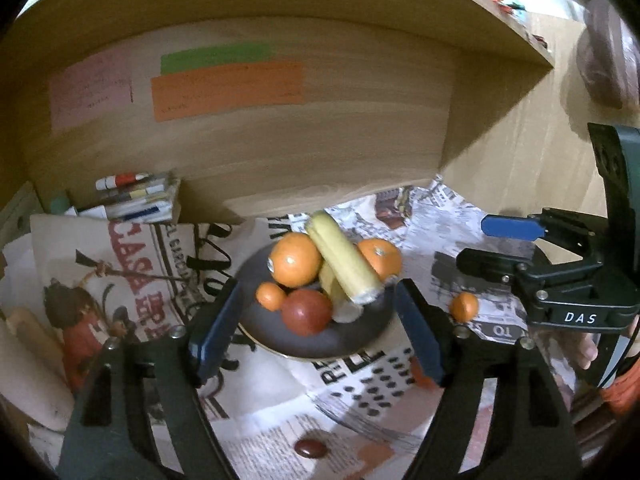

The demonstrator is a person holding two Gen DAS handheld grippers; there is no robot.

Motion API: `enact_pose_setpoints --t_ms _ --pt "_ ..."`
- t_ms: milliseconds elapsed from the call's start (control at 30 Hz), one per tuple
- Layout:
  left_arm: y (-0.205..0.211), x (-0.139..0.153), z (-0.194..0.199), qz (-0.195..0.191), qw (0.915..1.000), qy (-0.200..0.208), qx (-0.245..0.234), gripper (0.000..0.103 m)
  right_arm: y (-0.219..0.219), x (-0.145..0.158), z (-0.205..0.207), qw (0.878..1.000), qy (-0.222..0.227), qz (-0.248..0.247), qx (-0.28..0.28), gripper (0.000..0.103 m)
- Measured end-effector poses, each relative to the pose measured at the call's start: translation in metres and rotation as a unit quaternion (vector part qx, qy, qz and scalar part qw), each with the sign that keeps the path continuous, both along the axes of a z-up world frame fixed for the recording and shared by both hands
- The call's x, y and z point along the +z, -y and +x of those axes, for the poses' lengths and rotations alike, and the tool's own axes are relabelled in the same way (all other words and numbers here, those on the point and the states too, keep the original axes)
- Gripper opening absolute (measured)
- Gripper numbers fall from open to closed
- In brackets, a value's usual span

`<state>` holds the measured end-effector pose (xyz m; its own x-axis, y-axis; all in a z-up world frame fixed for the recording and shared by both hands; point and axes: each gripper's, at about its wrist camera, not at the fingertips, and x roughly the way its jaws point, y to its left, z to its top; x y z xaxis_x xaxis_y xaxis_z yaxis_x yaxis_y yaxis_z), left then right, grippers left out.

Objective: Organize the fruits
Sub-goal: 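Move the left tool to the large red tomato and grasp it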

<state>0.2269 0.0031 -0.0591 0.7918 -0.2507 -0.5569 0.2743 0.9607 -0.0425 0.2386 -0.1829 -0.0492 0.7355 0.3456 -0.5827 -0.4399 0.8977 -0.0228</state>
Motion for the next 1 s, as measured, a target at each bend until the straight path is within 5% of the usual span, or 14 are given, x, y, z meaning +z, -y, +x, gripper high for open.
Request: enact_pose_setpoints --t_ms 867,1000 --pt "0.103 -0.095 0.008 0.027 0.9873 -0.135 -0.079 0.079 0.073 -0.058 -0.024 0.997 -0.063 0.015 -0.049 0.057" --pt "0.109 -0.105 0.015 0.029 0.9839 -0.155 -0.084 0.066 0.078 -0.065 -0.023 0.996 -0.072 0.019 -0.048 0.057"
